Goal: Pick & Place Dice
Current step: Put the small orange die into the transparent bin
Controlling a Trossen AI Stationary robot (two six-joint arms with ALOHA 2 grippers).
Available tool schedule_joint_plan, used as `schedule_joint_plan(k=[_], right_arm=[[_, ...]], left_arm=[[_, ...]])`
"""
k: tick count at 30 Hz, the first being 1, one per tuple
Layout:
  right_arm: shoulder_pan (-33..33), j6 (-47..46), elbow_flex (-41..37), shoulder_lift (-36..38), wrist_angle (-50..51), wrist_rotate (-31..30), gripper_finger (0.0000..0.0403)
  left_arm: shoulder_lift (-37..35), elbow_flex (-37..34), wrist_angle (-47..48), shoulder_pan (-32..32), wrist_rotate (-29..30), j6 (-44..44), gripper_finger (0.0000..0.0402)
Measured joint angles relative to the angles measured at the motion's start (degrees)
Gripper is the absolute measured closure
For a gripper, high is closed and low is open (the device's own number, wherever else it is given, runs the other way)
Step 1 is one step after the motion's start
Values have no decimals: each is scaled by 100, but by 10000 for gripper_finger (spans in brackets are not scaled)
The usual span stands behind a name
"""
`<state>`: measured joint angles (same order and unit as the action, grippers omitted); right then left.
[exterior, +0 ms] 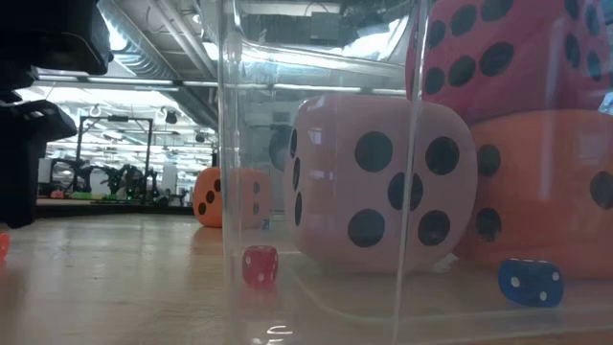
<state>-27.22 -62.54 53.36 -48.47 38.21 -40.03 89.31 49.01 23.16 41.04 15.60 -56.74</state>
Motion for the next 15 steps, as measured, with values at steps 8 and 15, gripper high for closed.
schedule_joint_plan(k=[8,15], right_arm=[[0,2,0,0,1,0,239],[0,4,0,0,1,0,239]], left_arm=[[17,-1,-17,-33,80,20,176],[402,4,-241,-63,-14,107,176]])
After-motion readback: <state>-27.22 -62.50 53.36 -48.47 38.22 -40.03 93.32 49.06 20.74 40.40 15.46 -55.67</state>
